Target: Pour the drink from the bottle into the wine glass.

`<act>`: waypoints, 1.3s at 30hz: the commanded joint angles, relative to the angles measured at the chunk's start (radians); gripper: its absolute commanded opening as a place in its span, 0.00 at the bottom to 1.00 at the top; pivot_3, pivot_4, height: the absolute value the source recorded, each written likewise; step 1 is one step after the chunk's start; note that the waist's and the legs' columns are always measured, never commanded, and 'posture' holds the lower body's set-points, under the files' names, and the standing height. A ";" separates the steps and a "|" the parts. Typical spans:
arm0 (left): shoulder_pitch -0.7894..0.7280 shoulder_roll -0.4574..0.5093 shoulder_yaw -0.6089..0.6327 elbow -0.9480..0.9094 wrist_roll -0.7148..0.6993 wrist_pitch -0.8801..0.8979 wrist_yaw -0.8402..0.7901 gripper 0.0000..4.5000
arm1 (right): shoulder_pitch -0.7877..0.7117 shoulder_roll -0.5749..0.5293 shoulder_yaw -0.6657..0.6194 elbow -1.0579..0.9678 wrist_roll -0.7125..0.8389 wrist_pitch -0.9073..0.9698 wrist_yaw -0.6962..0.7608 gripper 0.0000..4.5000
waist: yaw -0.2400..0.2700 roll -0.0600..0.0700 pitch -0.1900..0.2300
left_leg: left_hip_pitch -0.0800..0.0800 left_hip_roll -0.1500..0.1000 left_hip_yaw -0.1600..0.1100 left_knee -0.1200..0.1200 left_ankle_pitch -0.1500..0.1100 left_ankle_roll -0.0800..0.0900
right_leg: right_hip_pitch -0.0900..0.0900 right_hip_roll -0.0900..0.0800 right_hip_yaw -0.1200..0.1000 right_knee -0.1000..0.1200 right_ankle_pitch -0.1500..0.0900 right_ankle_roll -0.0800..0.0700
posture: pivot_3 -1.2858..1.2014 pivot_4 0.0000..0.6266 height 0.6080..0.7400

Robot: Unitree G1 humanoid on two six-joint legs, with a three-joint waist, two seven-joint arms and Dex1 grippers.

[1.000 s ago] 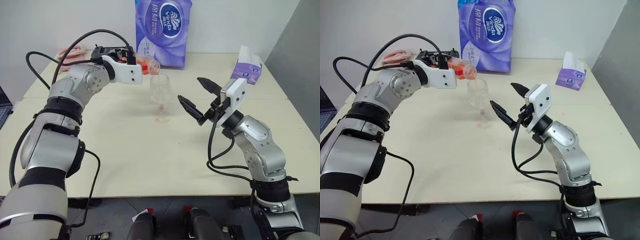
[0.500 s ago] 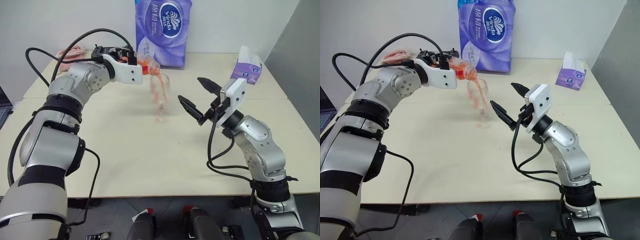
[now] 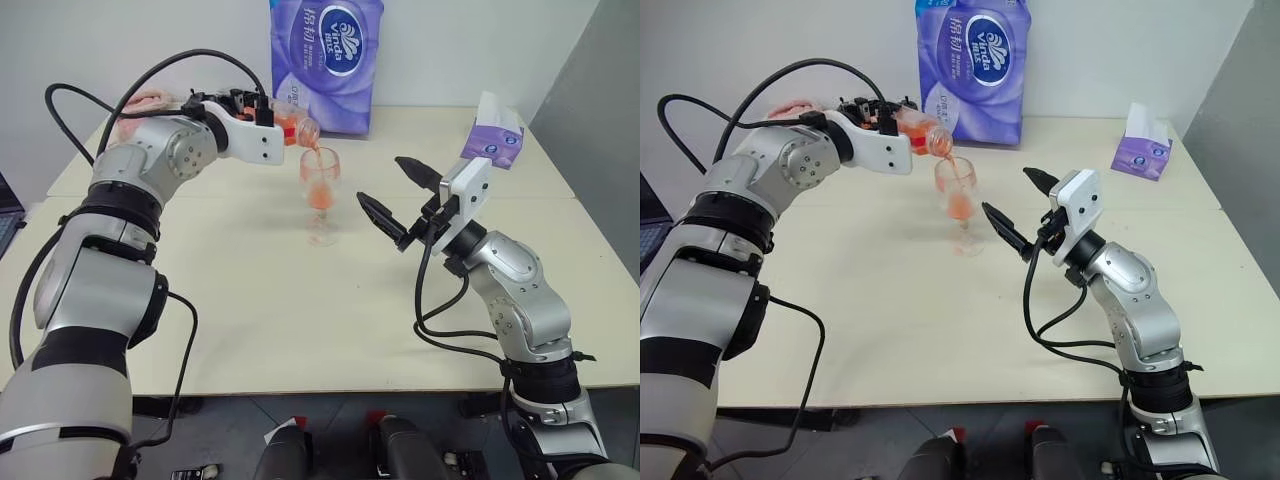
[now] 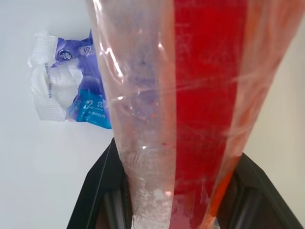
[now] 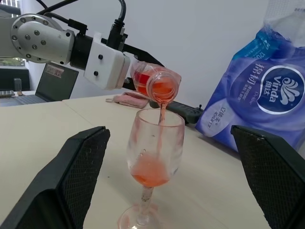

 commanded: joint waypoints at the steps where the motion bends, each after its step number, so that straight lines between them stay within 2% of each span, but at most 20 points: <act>1: -0.048 0.020 0.008 -0.008 -0.002 -0.007 0.025 0.37 | -0.013 -0.006 -0.017 -0.020 0.003 -0.021 0.004 1.00 | 0.000 0.000 0.000 | 0.000 0.000 0.000 0.000 0.000 0.000 | 0.000 0.000 0.000 0.000 0.000 0.000 | 0.52 0.24 1.00; 17: -0.054 0.020 0.004 -0.004 0.009 -0.007 0.027 0.37 | -0.017 -0.007 -0.020 -0.017 0.007 -0.016 0.004 1.00 | 0.000 0.000 0.000 | 0.000 0.000 0.000 0.000 0.000 0.000 | 0.000 0.000 0.000 0.000 0.000 0.000 | 0.52 0.24 1.00; 26: -0.033 0.005 0.030 0.000 -0.043 0.001 -0.024 0.37 | -0.006 -0.013 -0.015 -0.021 0.003 -0.014 0.007 1.00 | 0.000 0.000 0.000 | 0.000 0.000 0.000 0.000 0.000 0.000 | 0.000 0.000 0.000 0.000 0.000 0.000 | 0.52 0.24 1.00; 33: 0.019 -0.042 0.132 -0.028 -0.211 0.063 -0.142 0.37 | -0.003 -0.011 -0.010 -0.026 0.004 -0.012 0.010 1.00 | -0.001 0.000 0.000 | 0.000 0.000 0.000 0.000 0.000 0.000 | 0.000 0.000 0.000 0.000 0.000 0.000 | 0.52 0.24 1.00; 39: 0.132 -0.075 0.269 -0.167 -0.423 0.183 -0.300 0.37 | -0.001 -0.011 -0.014 -0.046 0.018 -0.012 0.016 1.00 | -0.002 0.000 0.000 | 0.000 0.001 0.000 0.000 0.001 -0.001 | 0.000 0.000 0.000 0.001 0.000 0.000 | 0.52 0.24 1.00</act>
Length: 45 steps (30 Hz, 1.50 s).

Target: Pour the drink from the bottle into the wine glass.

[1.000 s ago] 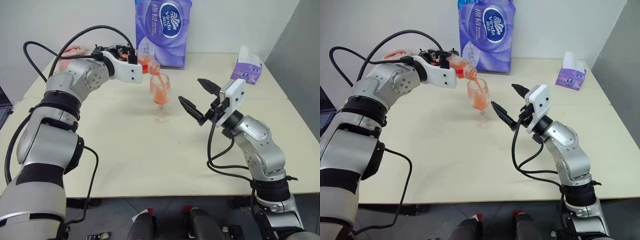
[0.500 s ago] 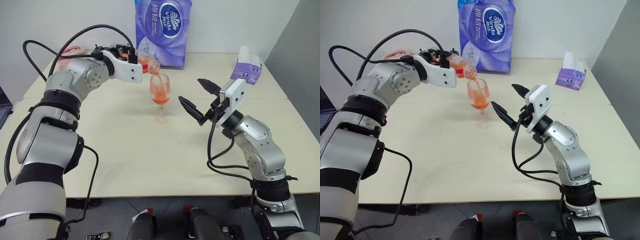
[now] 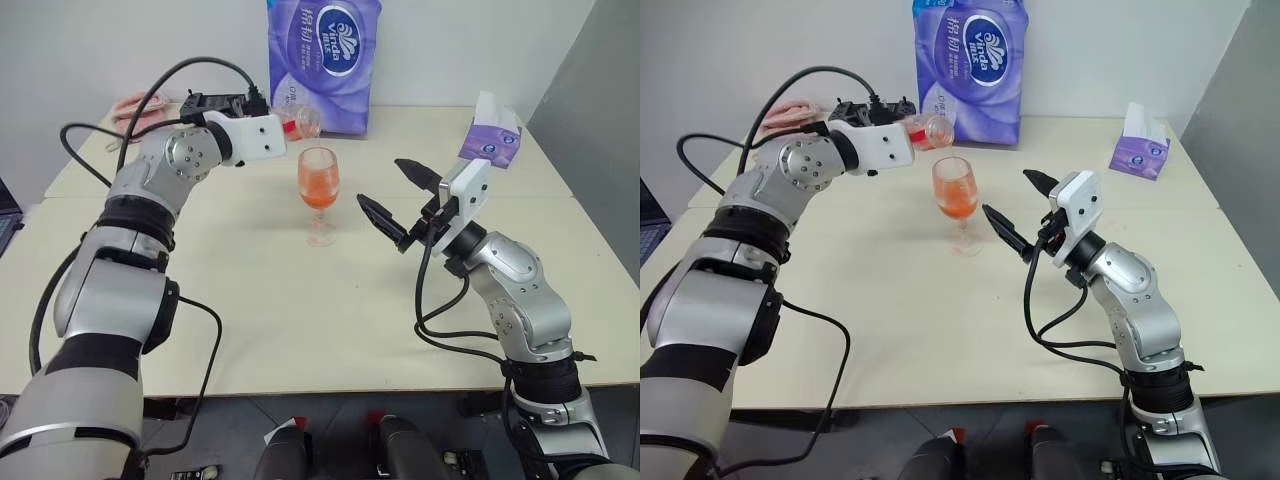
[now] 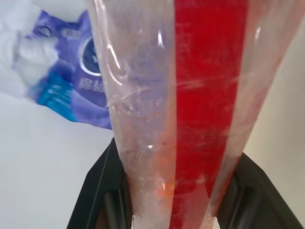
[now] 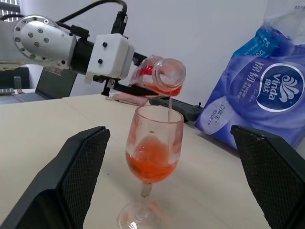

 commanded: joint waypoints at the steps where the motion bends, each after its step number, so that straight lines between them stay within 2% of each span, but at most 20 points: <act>1: 0.041 -0.016 0.118 -0.150 -0.164 0.089 -0.078 0.37 | -0.002 -0.006 -0.017 -0.055 0.022 -0.012 0.012 1.00 | 0.000 0.000 0.000 | 0.000 0.001 0.000 0.000 0.000 0.000 | 0.000 0.000 0.000 0.000 0.000 0.000 | 0.52 0.24 1.00; 4: 0.121 -0.053 0.214 -0.268 -0.283 0.217 -0.080 0.37 | 0.019 -0.020 -0.015 -0.084 0.035 -0.009 0.037 1.00 | 0.000 0.000 0.000 | 0.000 0.001 0.000 0.001 0.000 -0.001 | 0.000 -0.001 0.000 0.000 0.000 0.000 | 0.52 0.24 1.00; 8: 0.246 -0.106 0.345 -0.392 -0.393 0.384 0.030 0.37 | 0.088 -0.058 0.007 -0.141 0.064 0.011 0.097 1.00 | 0.000 0.000 0.000 | 0.000 0.001 -0.001 0.001 0.000 0.000 | 0.001 -0.001 0.001 0.000 0.000 0.000 | 0.52 0.24 1.00; 15: 0.422 -0.173 0.536 -0.395 -0.550 0.393 0.175 0.37 | 0.175 -0.079 0.043 -0.154 0.069 -0.004 0.155 1.00 | 0.000 0.000 -0.001 | 0.001 0.002 -0.001 0.001 0.000 0.000 | 0.001 -0.003 0.001 0.001 0.000 0.000 | 0.52 0.24 1.00; 21: 0.451 -0.182 0.590 -0.271 -0.607 0.352 0.173 0.37 | 0.196 -0.064 0.045 -0.139 0.078 0.006 0.155 1.00 | 0.008 -0.003 -0.002 | 0.001 0.000 -0.002 0.001 0.000 0.000 | 0.002 -0.002 0.000 0.000 0.000 0.000 | 0.52 0.24 1.00; 29: 0.414 -0.214 0.588 -0.102 -0.627 0.280 0.126 0.37 | 0.191 -0.070 0.039 -0.129 0.077 0.022 0.145 1.00 | 0.010 -0.004 -0.003 | 0.001 0.000 -0.002 0.001 0.000 0.000 | 0.002 -0.002 -0.001 0.000 0.000 0.000 | 0.52 0.24 1.00; 37: 0.375 -0.206 0.576 -0.002 -0.607 0.219 0.118 0.37 | 0.181 -0.066 0.028 -0.115 0.070 0.029 0.122 1.00 | 0.009 -0.004 -0.003 | 0.001 0.000 -0.002 0.001 0.000 0.000 | 0.002 -0.002 -0.001 0.001 0.000 0.000 | 0.52 0.24 1.00; 45: 0.408 -0.194 0.568 -0.007 -0.598 0.223 0.124 0.94 | 0.187 -0.074 0.038 -0.119 0.067 0.034 0.113 1.00 | 0.008 -0.004 -0.003 | 0.001 0.000 -0.002 0.001 0.000 0.000 | 0.002 -0.002 -0.001 0.001 0.000 0.000 | 0.52 0.24 1.00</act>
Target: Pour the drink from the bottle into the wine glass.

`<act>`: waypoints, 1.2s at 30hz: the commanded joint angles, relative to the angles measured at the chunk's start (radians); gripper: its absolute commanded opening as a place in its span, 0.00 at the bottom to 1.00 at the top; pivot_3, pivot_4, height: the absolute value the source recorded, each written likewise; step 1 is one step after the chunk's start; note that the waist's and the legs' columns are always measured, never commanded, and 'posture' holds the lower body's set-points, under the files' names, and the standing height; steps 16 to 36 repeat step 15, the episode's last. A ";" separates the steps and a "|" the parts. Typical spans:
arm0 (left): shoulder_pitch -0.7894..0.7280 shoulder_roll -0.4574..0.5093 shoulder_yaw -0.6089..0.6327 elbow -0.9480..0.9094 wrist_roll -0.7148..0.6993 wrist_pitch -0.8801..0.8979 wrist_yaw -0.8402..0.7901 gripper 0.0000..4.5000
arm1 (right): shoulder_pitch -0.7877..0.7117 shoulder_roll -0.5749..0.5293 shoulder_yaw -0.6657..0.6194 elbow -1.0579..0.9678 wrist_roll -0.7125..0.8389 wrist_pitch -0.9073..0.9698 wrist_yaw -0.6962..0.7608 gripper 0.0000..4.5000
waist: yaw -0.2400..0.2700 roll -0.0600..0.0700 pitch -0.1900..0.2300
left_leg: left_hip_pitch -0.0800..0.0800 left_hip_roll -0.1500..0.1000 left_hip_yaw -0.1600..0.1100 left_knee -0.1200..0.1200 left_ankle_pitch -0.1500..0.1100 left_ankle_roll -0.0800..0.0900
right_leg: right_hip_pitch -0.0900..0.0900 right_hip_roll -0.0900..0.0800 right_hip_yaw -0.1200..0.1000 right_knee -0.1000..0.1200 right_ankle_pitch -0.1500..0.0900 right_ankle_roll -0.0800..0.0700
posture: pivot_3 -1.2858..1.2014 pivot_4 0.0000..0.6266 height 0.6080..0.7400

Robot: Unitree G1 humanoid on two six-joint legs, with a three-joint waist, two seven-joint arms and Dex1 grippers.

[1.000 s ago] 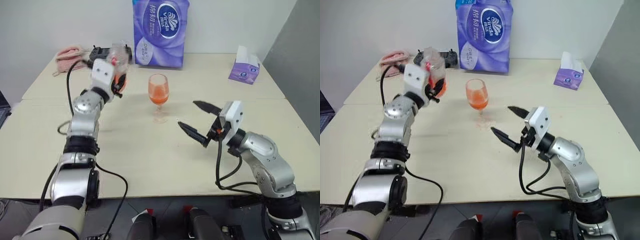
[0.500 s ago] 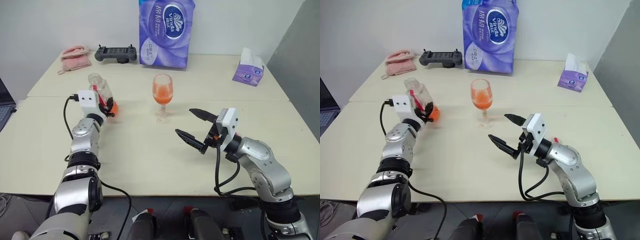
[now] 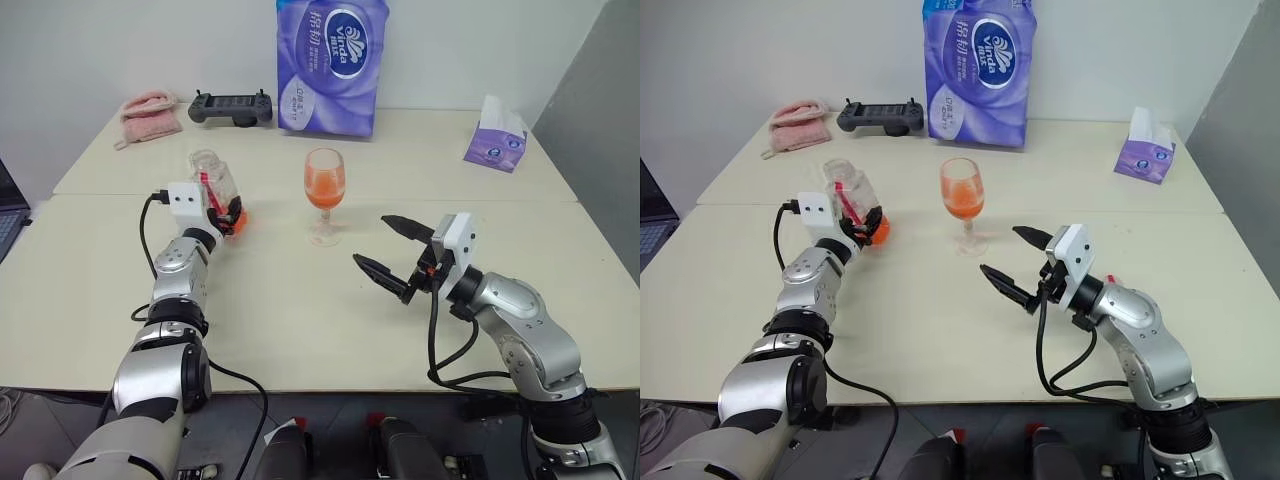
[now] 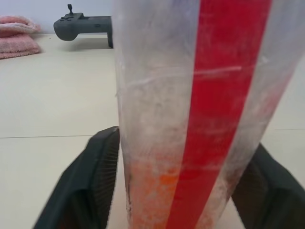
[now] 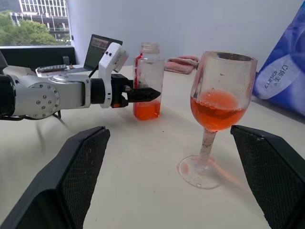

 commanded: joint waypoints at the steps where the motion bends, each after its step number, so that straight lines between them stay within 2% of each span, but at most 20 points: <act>1: 0.021 0.020 -0.008 -0.033 0.008 -0.010 0.011 1.00 | 0.001 -0.006 -0.006 -0.033 0.000 0.000 -0.004 1.00 | -0.001 0.000 0.000 | 0.000 0.000 0.000 0.000 0.000 0.000 | 0.000 0.000 0.000 0.000 0.000 0.000 | 0.52 0.24 1.00; 7: 0.167 0.015 -0.038 -0.216 0.014 0.086 0.018 1.00 | 0.092 -0.064 -0.031 -0.066 -0.021 0.037 -0.022 1.00 | -0.003 0.000 0.000 | 0.000 0.000 0.000 -0.001 0.000 0.000 | 0.000 0.000 0.001 0.000 0.000 0.000 | 0.52 0.24 1.00; 10: 0.333 -0.001 -0.052 -0.497 0.003 0.226 0.048 1.00 | 0.144 -0.053 -0.062 -0.083 -0.127 0.099 -0.191 1.00 | -0.003 0.000 0.000 | 0.000 0.001 0.000 -0.001 0.000 0.000 | 0.000 -0.003 0.003 0.000 0.000 0.000 | 0.52 0.24 1.00; 13: 0.489 -0.032 -0.058 -0.830 -0.045 0.387 0.068 1.00 | 0.136 0.093 -0.126 -0.132 -0.157 0.257 -0.443 1.00 | -0.005 0.001 -0.002 | 0.000 0.003 0.000 -0.001 0.001 -0.001 | 0.000 -0.003 0.005 0.000 0.000 0.000 | 0.52 0.24 1.00; 15: 0.545 -0.063 -0.057 -1.005 -0.056 0.499 0.125 1.00 | 0.138 0.142 -0.100 -0.168 -0.222 0.302 -0.530 1.00 | -0.004 0.001 -0.002 | 0.000 0.004 -0.001 -0.001 0.001 -0.002 | -0.001 -0.003 0.005 0.000 0.000 0.000 | 0.52 0.24 1.00; 36: 0.545 -0.063 -0.057 -1.005 -0.056 0.499 0.125 1.00 | 0.138 0.142 -0.100 -0.168 -0.222 0.302 -0.530 1.00 | -0.004 0.001 -0.002 | 0.000 0.004 -0.001 -0.001 0.001 -0.002 | -0.001 -0.003 0.005 0.000 0.000 0.000 | 0.52 0.24 1.00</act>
